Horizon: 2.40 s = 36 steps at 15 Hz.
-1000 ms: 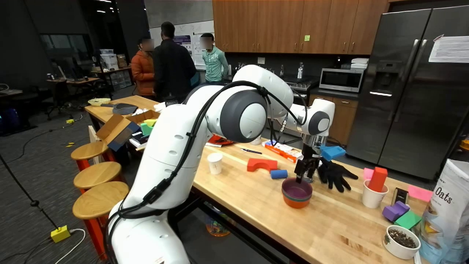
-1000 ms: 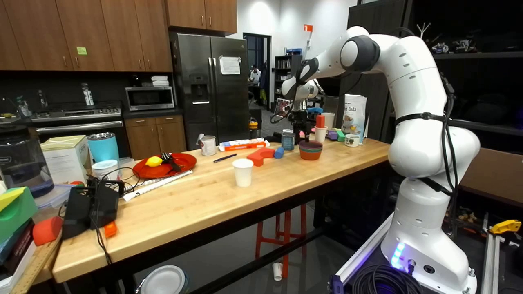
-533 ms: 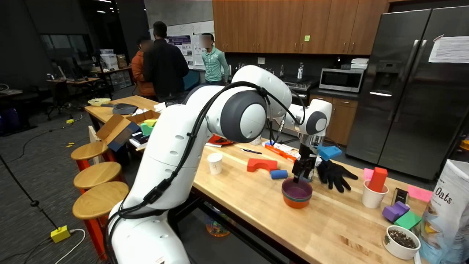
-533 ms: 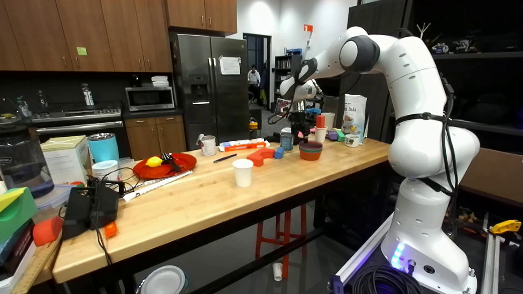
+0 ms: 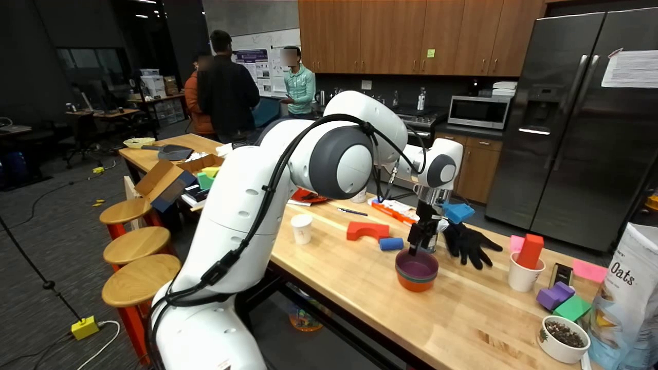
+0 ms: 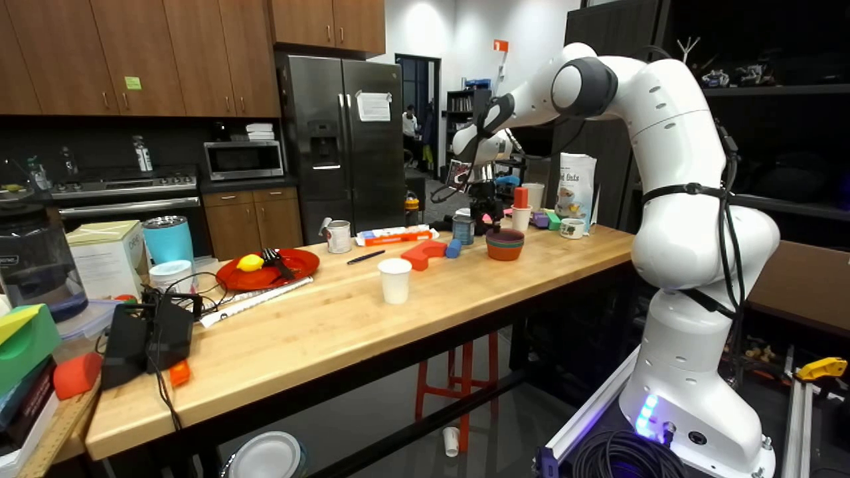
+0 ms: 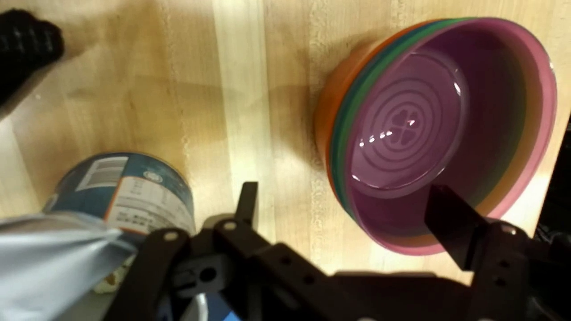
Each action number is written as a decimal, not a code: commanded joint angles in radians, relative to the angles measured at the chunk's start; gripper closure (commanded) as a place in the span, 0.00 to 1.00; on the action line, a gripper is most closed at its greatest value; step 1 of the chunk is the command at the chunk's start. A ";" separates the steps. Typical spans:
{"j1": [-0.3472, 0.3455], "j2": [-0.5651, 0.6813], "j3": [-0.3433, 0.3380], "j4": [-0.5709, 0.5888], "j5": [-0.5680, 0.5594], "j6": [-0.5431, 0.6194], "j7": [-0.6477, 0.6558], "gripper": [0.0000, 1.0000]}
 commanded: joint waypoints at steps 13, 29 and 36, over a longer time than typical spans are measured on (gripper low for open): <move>0.015 -0.208 -0.137 0.072 -0.331 0.171 -0.084 0.00; 0.013 -0.589 -0.179 -0.419 -0.368 1.043 -0.063 0.00; 0.033 -0.863 -0.219 -0.762 -0.396 1.255 -0.051 0.00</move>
